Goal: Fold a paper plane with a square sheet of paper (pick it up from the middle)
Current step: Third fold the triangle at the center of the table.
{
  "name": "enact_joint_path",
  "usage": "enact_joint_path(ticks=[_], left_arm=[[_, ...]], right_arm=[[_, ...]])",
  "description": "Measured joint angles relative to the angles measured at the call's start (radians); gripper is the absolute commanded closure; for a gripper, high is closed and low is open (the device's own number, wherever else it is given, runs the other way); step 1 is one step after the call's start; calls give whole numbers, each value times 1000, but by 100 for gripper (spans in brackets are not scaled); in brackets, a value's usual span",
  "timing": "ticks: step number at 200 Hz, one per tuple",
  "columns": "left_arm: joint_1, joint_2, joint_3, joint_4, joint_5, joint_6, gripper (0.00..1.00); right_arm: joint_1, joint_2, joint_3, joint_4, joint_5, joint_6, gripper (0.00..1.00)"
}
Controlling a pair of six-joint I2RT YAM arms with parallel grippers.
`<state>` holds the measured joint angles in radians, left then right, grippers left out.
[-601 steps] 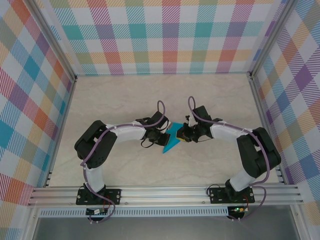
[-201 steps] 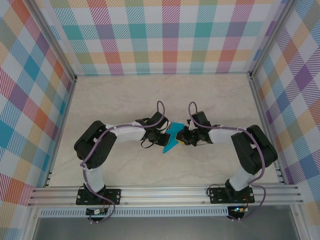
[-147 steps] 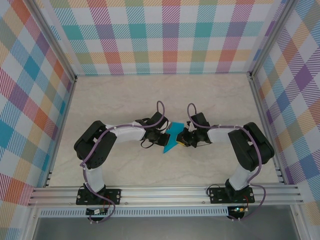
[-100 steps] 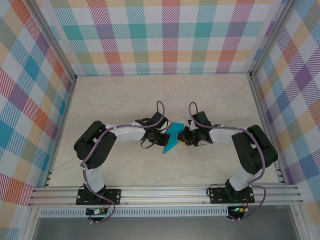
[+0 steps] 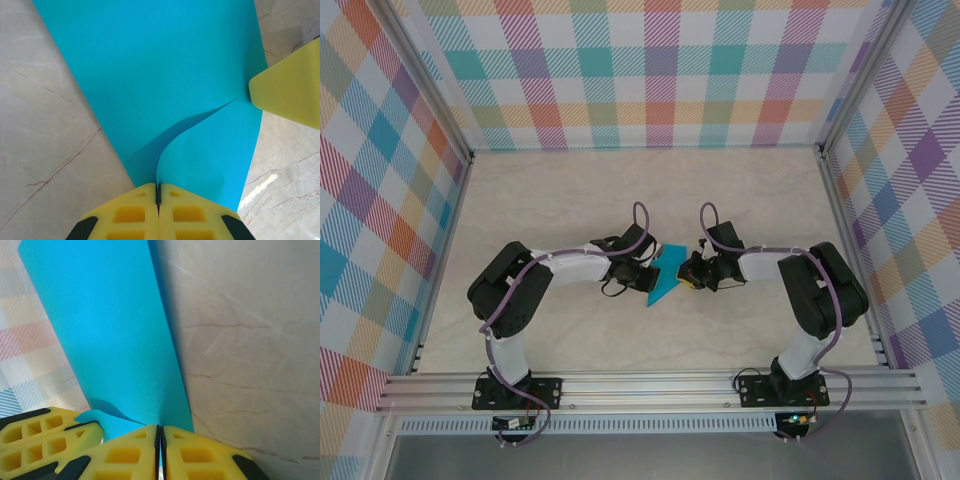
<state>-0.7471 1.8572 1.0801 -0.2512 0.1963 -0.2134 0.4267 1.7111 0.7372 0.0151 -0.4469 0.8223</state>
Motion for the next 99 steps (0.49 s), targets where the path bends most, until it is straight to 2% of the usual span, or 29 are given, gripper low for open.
enact_joint_path(ticks=[25,46,67,99], left_arm=[[0,-1,-1,0,-1,0,100],[0,-1,-1,2,-3,-3,100],[0,-1,-2,3,-3,-4,100],[0,-1,-2,3,-3,-7,100]], right_arm=[[3,-62,-2,-44,13,0,88],[21,-153,-16,-31,14,9,93],[80,-210,-61,32,20,45,94],[203,-193,-142,117,54,129,95]])
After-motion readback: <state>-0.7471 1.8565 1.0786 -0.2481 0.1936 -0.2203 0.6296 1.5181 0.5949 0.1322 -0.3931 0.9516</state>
